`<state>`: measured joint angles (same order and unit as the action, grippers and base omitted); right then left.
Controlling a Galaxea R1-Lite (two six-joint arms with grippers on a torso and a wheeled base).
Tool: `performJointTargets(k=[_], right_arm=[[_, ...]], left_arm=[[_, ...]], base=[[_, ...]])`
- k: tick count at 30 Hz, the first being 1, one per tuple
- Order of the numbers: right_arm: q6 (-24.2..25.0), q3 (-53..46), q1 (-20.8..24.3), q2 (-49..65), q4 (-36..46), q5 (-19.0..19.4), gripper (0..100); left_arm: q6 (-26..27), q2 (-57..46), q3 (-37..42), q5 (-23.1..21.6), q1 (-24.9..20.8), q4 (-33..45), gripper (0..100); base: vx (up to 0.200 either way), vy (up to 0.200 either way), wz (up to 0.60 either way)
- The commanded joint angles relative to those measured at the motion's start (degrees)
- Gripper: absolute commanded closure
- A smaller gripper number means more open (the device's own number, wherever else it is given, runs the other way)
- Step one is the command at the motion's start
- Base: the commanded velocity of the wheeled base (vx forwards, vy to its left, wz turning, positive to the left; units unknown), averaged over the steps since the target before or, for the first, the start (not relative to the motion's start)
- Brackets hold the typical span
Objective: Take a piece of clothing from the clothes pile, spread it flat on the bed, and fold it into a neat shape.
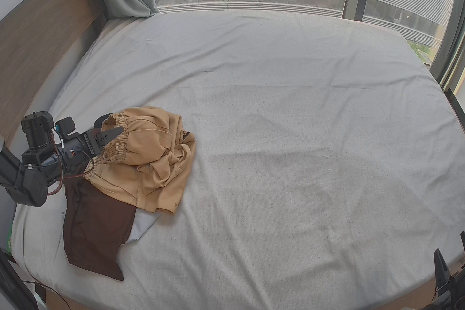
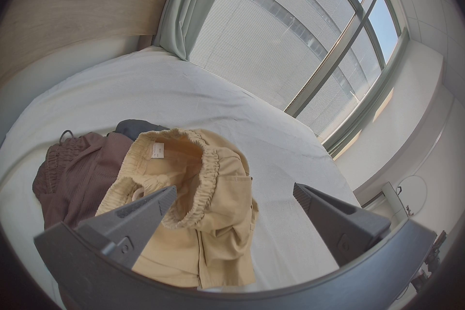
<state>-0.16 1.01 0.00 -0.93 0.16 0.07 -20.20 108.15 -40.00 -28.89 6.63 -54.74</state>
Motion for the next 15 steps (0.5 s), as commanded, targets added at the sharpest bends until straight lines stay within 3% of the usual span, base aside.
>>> performJointTargets(k=[1, 15], right_arm=[[0.0, -0.9, 0.0, 0.6, 0.0, -0.1, 0], [0.0, -1.0, 0.0, 0.7, 0.0, 0.0, 0]], left_arm=[[-0.1, 2.9, -3.1, 0.0, -0.3, 0.1, 0], [-0.5, 10.9, -12.1, 0.2, -4.0, 0.2, 0]], base=[[0.000, 0.000, 0.00], [0.000, 0.000, 0.00]])
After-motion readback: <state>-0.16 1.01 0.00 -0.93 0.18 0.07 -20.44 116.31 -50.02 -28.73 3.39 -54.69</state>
